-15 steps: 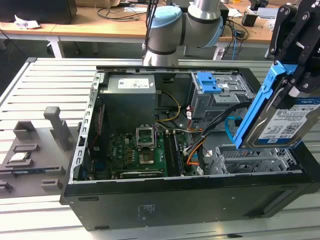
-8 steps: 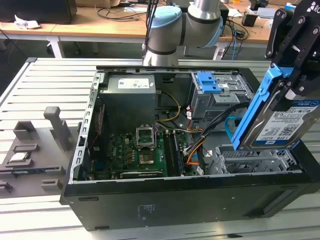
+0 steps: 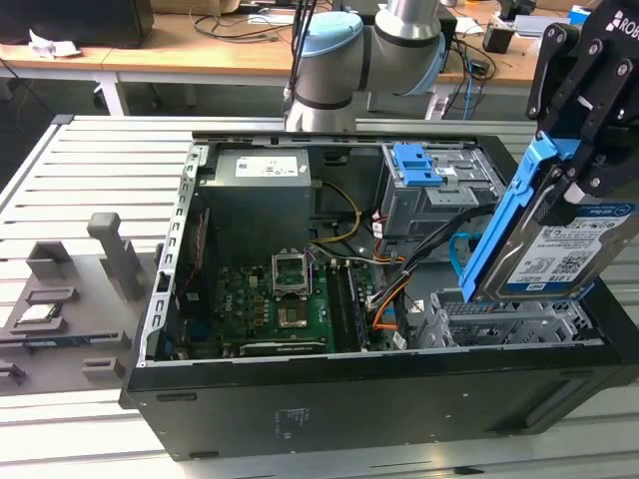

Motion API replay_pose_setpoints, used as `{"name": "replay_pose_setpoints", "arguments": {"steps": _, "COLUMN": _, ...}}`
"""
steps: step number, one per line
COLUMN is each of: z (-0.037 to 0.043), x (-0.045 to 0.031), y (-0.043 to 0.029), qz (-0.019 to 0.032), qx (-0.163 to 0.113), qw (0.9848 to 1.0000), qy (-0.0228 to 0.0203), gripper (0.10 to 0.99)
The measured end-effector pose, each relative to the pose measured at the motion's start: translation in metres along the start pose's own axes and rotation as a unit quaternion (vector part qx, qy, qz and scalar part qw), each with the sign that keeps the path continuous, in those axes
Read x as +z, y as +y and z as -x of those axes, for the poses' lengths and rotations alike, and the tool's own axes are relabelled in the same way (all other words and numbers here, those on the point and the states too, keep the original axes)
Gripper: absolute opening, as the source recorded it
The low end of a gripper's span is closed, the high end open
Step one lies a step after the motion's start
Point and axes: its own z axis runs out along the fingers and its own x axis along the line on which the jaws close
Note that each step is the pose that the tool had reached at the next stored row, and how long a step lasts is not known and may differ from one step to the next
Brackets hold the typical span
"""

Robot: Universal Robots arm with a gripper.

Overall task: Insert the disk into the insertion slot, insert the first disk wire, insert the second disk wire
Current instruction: 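Insert the disk into the insertion slot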

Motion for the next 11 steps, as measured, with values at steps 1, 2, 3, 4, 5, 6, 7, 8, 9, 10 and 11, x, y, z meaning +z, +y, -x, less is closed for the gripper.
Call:
{"name": "replay_pose_setpoints", "arguments": {"steps": 1, "z": 0.0, "x": 0.0008, "y": 0.0002, "qz": 0.0, "qx": 0.0, "qw": 1.0, "qy": 0.0, "gripper": 0.369}}
{"name": "replay_pose_setpoints", "arguments": {"steps": 2, "z": 0.0, "x": 0.0015, "y": 0.0004, "qz": 0.0, "qx": 0.0, "qw": 1.0, "qy": 0.0, "gripper": 0.369}}
{"name": "replay_pose_setpoints", "arguments": {"steps": 3, "z": 0.0, "x": 0.0022, "y": 0.0005, "qz": 0.0, "qx": 0.0, "qw": 1.0, "qy": 0.0, "gripper": 0.369}}
{"name": "replay_pose_setpoints", "arguments": {"steps": 4, "z": 0.0001, "x": 0.0034, "y": 0.0007, "qz": 0.0, "qx": 0.0, "qw": 1.0, "qy": 0.0, "gripper": 0.369}}
{"name": "replay_pose_setpoints", "arguments": {"steps": 5, "z": 0.0002, "x": 0.0052, "y": 0.0009, "qz": 0.0, "qx": 0.0, "qw": 1.0, "qy": 0.0, "gripper": 0.369}}
{"name": "replay_pose_setpoints", "arguments": {"steps": 6, "z": 0.0004, "x": 0.0059, "y": 0.0009, "qz": 0.0, "qx": 0.0, "qw": 1.0, "qy": 0.0001, "gripper": 0.369}}
{"name": "replay_pose_setpoints", "arguments": {"steps": 7, "z": 0.0009, "x": 0.0072, "y": 0.001, "qz": 0.0, "qx": 0.0, "qw": 1.0, "qy": 0.0001, "gripper": 0.369}}
{"name": "replay_pose_setpoints", "arguments": {"steps": 8, "z": 0.0014, "x": 0.0084, "y": 0.0009, "qz": 0.0, "qx": 0.0, "qw": 1.0, "qy": 0.0001, "gripper": 0.369}}
{"name": "replay_pose_setpoints", "arguments": {"steps": 9, "z": 0.0021, "x": 0.0095, "y": 0.0009, "qz": 0.0, "qx": 0.0, "qw": 1.0, "qy": 0.0002, "gripper": 0.369}}
{"name": "replay_pose_setpoints", "arguments": {"steps": 10, "z": 0.0031, "x": 0.011, "y": 0.0009, "qz": 0.0, "qx": 0.0, "qw": 1.0, "qy": 0.0002, "gripper": 0.369}}
{"name": "replay_pose_setpoints", "arguments": {"steps": 11, "z": 0.0038, "x": 0.012, "y": 0.0009, "qz": 0.0, "qx": 0.0, "qw": 1.0, "qy": 0.0003, "gripper": 0.369}}
